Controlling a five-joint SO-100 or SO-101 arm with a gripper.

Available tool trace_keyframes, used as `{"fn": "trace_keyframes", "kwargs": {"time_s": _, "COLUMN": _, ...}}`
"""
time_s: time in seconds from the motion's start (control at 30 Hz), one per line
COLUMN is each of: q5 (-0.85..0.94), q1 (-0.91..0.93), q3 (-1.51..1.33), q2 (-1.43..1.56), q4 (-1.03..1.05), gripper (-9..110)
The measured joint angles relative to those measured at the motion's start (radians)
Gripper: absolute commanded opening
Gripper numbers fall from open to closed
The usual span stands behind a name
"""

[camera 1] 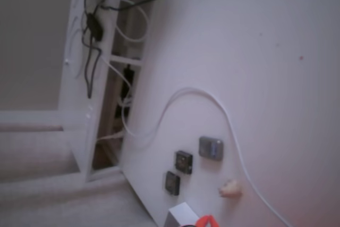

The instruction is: Grasp the green cube and put it in the bin.

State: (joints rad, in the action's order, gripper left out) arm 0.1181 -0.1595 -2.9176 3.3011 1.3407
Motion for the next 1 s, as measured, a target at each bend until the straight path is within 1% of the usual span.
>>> {"fn": "trace_keyframes", "kwargs": {"time_s": 1.0, "q5": 0.011, "q1": 0.014, "q3": -0.025, "q2": 0.0, "q4": 0.0, "gripper": -8}}
